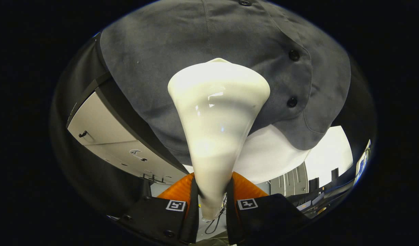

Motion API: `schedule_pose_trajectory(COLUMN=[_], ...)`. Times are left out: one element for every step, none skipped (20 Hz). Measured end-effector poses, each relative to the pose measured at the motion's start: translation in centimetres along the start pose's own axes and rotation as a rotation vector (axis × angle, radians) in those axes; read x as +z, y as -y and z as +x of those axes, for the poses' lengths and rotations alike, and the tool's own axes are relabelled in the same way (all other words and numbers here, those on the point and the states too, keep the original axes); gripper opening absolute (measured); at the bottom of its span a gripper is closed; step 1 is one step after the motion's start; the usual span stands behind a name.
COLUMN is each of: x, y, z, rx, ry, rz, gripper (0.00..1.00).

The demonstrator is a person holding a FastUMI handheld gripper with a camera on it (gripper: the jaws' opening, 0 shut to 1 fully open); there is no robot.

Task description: Iron the clothes twice with a garment steamer, once on the left side and once on the right side.

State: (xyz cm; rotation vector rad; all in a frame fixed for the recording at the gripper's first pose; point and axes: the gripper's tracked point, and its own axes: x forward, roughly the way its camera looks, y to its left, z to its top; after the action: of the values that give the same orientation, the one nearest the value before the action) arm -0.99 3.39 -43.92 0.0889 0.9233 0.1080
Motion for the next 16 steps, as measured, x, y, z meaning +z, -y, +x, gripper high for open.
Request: schedule_pose_trajectory(x=[-0.3,-0.6,-0.9,-1.2,-1.4,-1.6,-1.7,-1.5,-1.3,-0.9,-0.4,0.2,0.8,1.4,2.2,2.8], y=[0.1,0.2,0.3,0.3,0.4,0.6,0.7,0.8,0.8,0.9,0.9,1.0,1.0,1.1,1.2,1.2], z=[0.1,0.3,0.3,0.4,0.3,0.0,-0.4,-0.8,-1.3,-1.8,-2.5,-3.4,-4.3,-5.2,-6.2,-7.1], rx=[0.0,0.0,-0.002,-0.004,-0.006,-0.01,-0.011,-0.011,-0.012,-0.015,-0.014,-0.01,-0.004,-0.002,-0.002,-0.002], ry=[-0.005,-0.01,-0.016,-0.022,-0.026,-0.03,-0.029,-0.025,-0.018,-0.008,0.003,0.015,0.026,0.041,0.055,0.07], rz=[0.004,0.007,0.01,0.012,0.014,0.013,0.009,0.007,0.006,0.007,0.008,0.009,0.005,-0.001,-0.007,-0.009], gripper=[0.41,0.41,0.41,0.41,0.41,0.41,0.41,0.41,0.41,0.41,0.41,0.41,0.41,0.41,0.41,0.41])
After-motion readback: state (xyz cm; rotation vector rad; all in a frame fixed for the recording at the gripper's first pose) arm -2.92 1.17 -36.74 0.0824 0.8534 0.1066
